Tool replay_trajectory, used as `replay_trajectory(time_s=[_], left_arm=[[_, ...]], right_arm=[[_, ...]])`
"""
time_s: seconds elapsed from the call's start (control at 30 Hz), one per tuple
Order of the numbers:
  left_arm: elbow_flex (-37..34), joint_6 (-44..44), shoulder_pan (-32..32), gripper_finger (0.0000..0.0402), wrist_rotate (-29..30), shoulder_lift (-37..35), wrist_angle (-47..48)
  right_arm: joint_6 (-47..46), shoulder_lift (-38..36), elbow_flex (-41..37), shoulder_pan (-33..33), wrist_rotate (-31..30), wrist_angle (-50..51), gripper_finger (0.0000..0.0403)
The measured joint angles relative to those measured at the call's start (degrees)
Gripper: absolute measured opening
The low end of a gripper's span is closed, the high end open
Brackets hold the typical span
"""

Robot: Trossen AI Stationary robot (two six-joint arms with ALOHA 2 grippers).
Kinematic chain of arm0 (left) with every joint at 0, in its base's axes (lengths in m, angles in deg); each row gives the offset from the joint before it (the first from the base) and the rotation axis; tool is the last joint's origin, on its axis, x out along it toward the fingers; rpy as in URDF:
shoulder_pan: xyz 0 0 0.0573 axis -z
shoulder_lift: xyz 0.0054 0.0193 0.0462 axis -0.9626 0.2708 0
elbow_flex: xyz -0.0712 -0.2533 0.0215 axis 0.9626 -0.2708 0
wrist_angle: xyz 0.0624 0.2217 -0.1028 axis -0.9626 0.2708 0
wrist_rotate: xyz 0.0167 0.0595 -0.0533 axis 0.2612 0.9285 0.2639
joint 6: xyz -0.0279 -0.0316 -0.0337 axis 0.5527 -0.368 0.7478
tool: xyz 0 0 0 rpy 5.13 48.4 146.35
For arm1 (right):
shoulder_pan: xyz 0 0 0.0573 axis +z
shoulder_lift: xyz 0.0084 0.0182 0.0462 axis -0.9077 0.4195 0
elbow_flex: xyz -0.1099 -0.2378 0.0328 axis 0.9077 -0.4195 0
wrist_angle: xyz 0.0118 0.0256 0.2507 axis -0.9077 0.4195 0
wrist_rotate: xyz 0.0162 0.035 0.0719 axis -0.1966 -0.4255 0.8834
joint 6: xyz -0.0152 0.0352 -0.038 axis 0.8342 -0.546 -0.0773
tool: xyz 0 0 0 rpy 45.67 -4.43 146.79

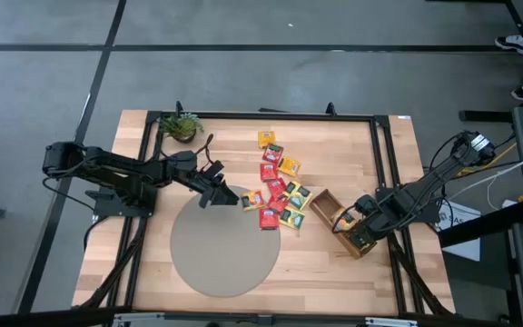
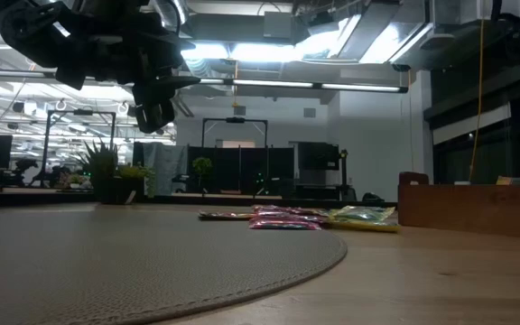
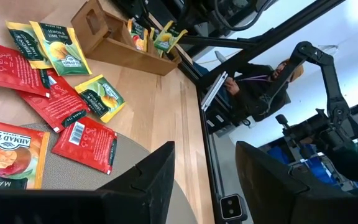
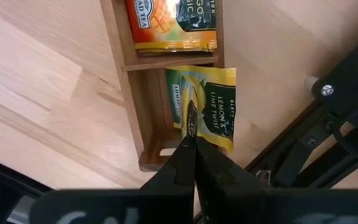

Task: Pick & Place Tea
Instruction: Put the yellow tea bag into the bottom of the wooden organizer, then put the orange tea bag into the middle section of the wooden organizer

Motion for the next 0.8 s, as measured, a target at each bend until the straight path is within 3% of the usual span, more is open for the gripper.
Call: replay_trajectory(time_s=[0.17, 0.57, 0.8], left_arm=[[0.0, 0.0, 0.0, 0.0164, 0.0, 0.0, 0.0], [0.0, -0.1, 0.0, 0.0164, 0.0, 0.0, 0.0], [0.0, -0.1, 0.0, 0.0164, 0.0, 0.0, 0.0]], right_arm=[[0.0, 0.0, 0.0, 0.0, 0.0, 0.0, 0.0017], [-2.7, 0.0, 0.0, 0.0, 0.0, 2.3, 0.0126], [-2.8, 0.0, 0.0, 0.0, 0.0, 2.1, 0.0156]])
